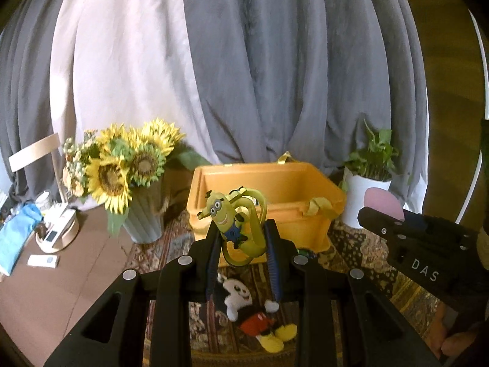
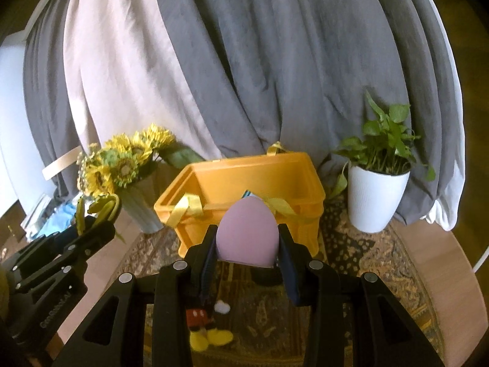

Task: Organize soft objects
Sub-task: 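Lift the sponge and Minion keychain with both tools over the orange crate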

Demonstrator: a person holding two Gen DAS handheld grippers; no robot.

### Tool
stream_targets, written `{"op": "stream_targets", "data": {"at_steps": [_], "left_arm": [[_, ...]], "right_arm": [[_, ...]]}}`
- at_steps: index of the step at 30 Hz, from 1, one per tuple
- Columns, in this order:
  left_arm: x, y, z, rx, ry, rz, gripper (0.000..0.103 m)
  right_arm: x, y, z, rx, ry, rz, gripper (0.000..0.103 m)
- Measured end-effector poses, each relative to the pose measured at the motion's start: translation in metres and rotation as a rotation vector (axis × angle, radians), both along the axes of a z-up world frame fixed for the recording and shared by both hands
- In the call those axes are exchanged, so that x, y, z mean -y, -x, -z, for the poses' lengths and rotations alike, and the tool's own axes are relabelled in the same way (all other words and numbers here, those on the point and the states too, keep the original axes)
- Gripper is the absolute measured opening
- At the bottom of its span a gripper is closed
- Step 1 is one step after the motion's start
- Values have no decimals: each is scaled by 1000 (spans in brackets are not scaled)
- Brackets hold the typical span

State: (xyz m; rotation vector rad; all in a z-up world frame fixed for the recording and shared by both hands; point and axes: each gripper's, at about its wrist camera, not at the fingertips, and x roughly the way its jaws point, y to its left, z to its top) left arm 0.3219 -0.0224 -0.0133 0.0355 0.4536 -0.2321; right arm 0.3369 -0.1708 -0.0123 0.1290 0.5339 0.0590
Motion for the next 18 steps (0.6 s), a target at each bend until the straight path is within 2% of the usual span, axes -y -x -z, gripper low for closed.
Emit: {"op": "stream_targets", "data": {"at_steps": [9, 18], "left_arm": [[-6, -29, -15, 69, 9, 4, 28], [-5, -64, -23, 95, 26, 1, 28]], "right_arm": [[-8, -27, -16, 43, 22, 1, 39], [-14, -60, -26, 73, 38, 0, 39]]}}
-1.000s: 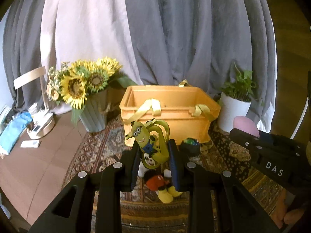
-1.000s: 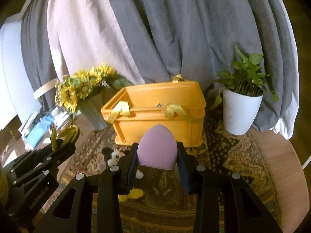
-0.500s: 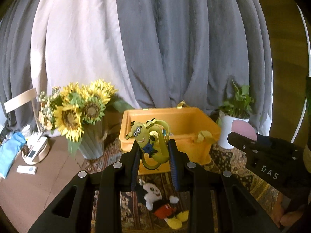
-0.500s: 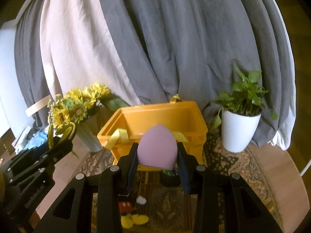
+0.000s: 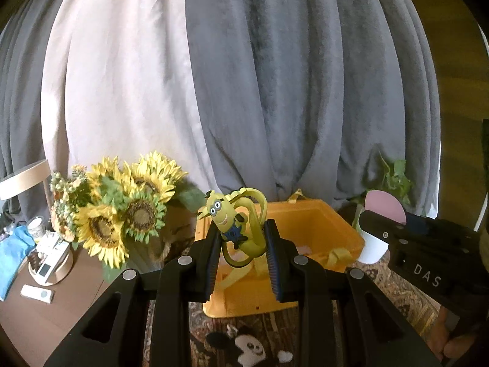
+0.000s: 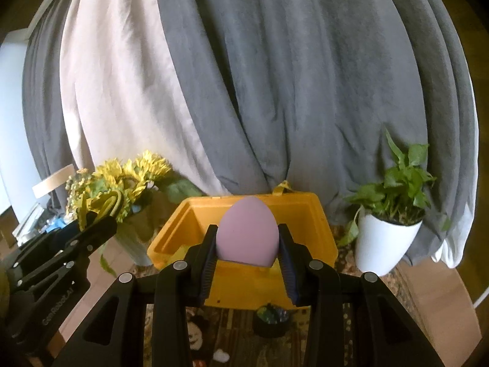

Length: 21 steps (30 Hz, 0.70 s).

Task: Organize soft objects
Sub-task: 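Lift the sponge and Minion keychain with both tools over the orange crate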

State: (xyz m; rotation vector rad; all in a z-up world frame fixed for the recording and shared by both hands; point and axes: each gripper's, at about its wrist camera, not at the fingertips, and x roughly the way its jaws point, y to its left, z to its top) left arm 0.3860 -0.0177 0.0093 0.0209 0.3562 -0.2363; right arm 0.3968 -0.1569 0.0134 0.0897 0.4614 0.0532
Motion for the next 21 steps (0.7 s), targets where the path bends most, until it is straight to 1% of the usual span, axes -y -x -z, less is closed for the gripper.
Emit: {"op": "stream_targets", "data": {"at_steps": [4, 12, 19, 21], "left_arm": [[4, -17, -2, -3, -1, 2, 28], [8, -57, 3, -67, 10, 4, 28], [17, -87, 6, -111, -20, 26, 28], [20, -95, 6, -124, -30, 32, 28]], "right_arm": [[1, -19, -2, 7, 16, 9, 39], [5, -52, -2, -3, 46, 6, 39], [10, -84, 0, -24, 109, 18, 39], [13, -95, 3, -49, 96, 11, 38]]}}
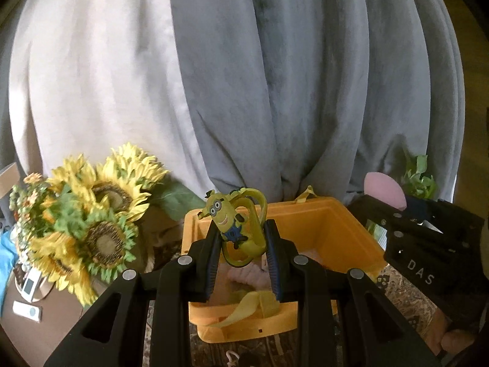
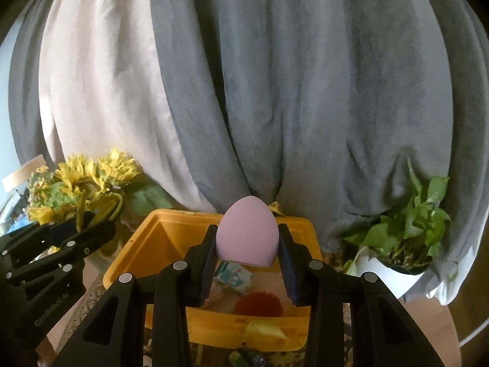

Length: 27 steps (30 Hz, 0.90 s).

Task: Organize soft objects
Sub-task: 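Open both tools to drop the sponge and keychain into the crate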

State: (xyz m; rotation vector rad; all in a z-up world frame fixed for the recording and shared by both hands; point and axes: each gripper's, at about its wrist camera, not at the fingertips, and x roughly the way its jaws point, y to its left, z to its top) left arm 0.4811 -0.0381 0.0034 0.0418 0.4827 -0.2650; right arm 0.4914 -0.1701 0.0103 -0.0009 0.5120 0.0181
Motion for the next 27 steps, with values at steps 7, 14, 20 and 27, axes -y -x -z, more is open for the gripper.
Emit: {"op": "stream_targets", "data": {"at_steps": [7, 14, 20, 27], "left_arm": [[13, -36, 10, -91, -52, 14, 29], [25, -66, 35, -190, -104, 32, 28], [33, -84, 53, -254, -128, 53, 28], [35, -90, 62, -294, -122, 57, 39]], "right_arm": [[12, -41, 26, -150, -70, -16, 39], [21, -68, 60, -288, -92, -9, 39], [24, -84, 75, -352, -84, -14, 39], [27, -89, 84, -394, -99, -11, 55]]}}
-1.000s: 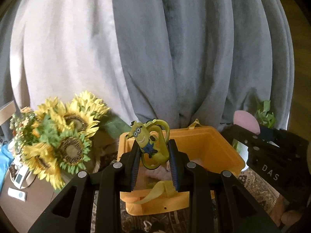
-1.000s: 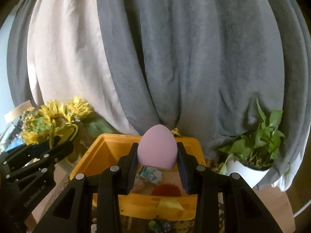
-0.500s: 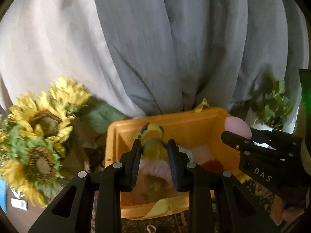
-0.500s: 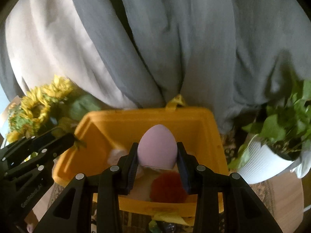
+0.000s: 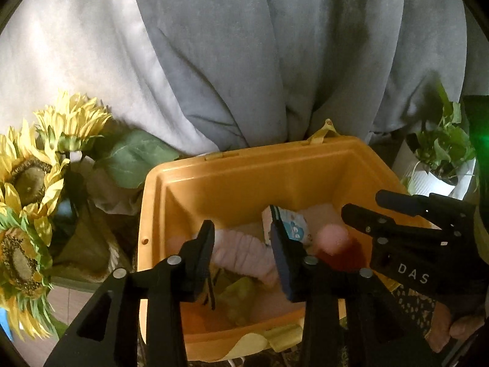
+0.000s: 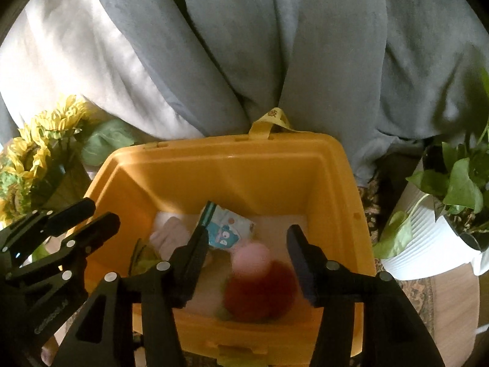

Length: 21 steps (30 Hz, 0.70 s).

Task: Organize soft objects
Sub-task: 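Open both tools to drop the sponge and keychain into the crate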

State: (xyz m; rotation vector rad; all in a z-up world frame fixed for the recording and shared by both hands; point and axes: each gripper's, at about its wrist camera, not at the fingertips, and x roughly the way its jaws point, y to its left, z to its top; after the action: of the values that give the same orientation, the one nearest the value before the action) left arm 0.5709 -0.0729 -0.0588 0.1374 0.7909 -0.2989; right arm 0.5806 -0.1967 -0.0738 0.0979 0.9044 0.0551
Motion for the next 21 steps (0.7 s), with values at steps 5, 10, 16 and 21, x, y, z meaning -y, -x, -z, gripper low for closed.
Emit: {"op": "stream_targets", "data": {"at_steps": [5, 10, 16, 21], "left_arm": [[-3, 9, -1, 9, 9, -6, 46], [-8, 27, -13, 49, 16, -29, 58], [-15, 52, -27, 96, 4, -73, 70], [-20, 78, -33, 109, -9, -99, 75]], "right_arm": [[-2, 9, -8, 36, 31, 11, 55], [-4, 26, -25, 92, 43, 17, 55], [-8, 49, -42, 153, 44, 13, 67], [-11, 71, -49, 179, 29, 5, 67]]}}
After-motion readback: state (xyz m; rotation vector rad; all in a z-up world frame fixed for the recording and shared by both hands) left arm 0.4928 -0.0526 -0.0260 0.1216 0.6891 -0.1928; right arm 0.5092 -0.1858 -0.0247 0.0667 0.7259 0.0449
